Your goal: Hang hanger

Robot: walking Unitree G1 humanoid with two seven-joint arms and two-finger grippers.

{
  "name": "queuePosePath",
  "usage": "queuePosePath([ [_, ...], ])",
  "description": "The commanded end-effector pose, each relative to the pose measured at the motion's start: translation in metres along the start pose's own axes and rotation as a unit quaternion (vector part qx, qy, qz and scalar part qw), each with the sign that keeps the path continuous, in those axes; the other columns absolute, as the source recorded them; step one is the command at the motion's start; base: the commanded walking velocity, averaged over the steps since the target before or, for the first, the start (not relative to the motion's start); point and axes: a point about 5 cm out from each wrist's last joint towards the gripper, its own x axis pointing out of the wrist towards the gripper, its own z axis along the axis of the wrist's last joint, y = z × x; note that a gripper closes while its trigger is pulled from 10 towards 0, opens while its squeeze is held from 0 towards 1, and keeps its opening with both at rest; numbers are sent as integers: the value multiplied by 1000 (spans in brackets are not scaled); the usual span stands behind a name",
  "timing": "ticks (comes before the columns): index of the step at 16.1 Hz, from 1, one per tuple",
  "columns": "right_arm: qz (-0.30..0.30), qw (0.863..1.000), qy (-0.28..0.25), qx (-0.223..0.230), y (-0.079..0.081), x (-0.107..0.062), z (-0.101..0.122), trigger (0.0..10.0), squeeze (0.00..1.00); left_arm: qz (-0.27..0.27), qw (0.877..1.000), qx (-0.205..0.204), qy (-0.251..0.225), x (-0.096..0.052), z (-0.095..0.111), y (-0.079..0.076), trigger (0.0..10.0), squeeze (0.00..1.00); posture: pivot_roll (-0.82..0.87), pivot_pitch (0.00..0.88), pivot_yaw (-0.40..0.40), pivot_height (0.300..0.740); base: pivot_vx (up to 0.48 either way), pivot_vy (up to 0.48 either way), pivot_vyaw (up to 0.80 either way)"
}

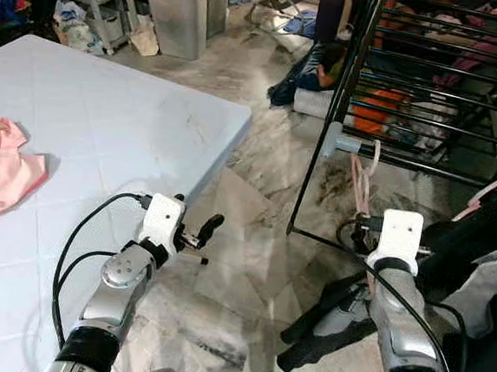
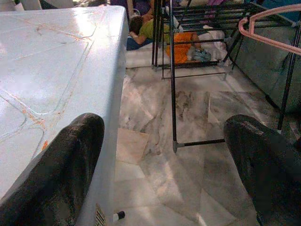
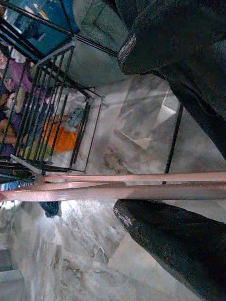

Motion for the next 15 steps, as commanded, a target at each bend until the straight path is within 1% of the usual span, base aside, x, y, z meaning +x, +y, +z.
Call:
queuePosePath([
  [1, 7, 1000, -7, 5, 2, -1, 3, 10000, 1000, 3, 1000, 0, 26, -2, -10, 1, 10000, 0, -37, 0, 5, 740, 0, 0, 0],
  [4, 5, 1000, -5, 18, 2, -1, 2, 10000, 1000, 0, 1000, 5, 27, -2, -11, 1, 10000, 0, -33, 0, 5, 740, 0, 0, 0],
  [6, 8, 999, -31, 26, -1, -3, 9, 10000, 1000, 1, 1000, 6, 27, -2, -11, 2, 10000, 0, -32, 0, 7, 740, 0, 0, 0],
  [7, 14, 999, -46, 20, -1, -5, 13, 10000, 969, 2, 1000, 7, 26, -3, -11, 2, 10000, 0, -35, 0, 9, 740, 0, 0, 0],
  [8, 22, 998, -54, 16, 1, -6, 15, 10000, 0, 3, 1000, 9, 26, -3, -12, 2, 10000, 0, -35, 0, 9, 740, 0, 0, 0],
  [11, 30, 997, -58, 30, 4, -8, 17, 10000, 0, 0, 1000, 11, 26, -2, -12, 1, 10000, 0, -41, 0, 14, 740, 0, 0, 0],
  [13, 30, 997, -60, 30, 3, -9, 17, 10000, 0, 0, 1000, 11, 25, -3, -12, 0, 10000, 0, -43, 0, 14, 740, 0, 0, 0],
  [14, 21, 998, -64, 17, 0, -10, 18, 10000, 0, 0, 1000, 11, 25, -2, -12, 0, 10000, 0, -43, 0, 13, 740, 0, 0, 0],
  [15, 15, 998, -66, 15, -3, -11, 19, 10000, 0, 0, 1000, 11, 25, -2, -12, 0, 10000, 0, -44, 0, 13, 740, 0, 0, 0],
])
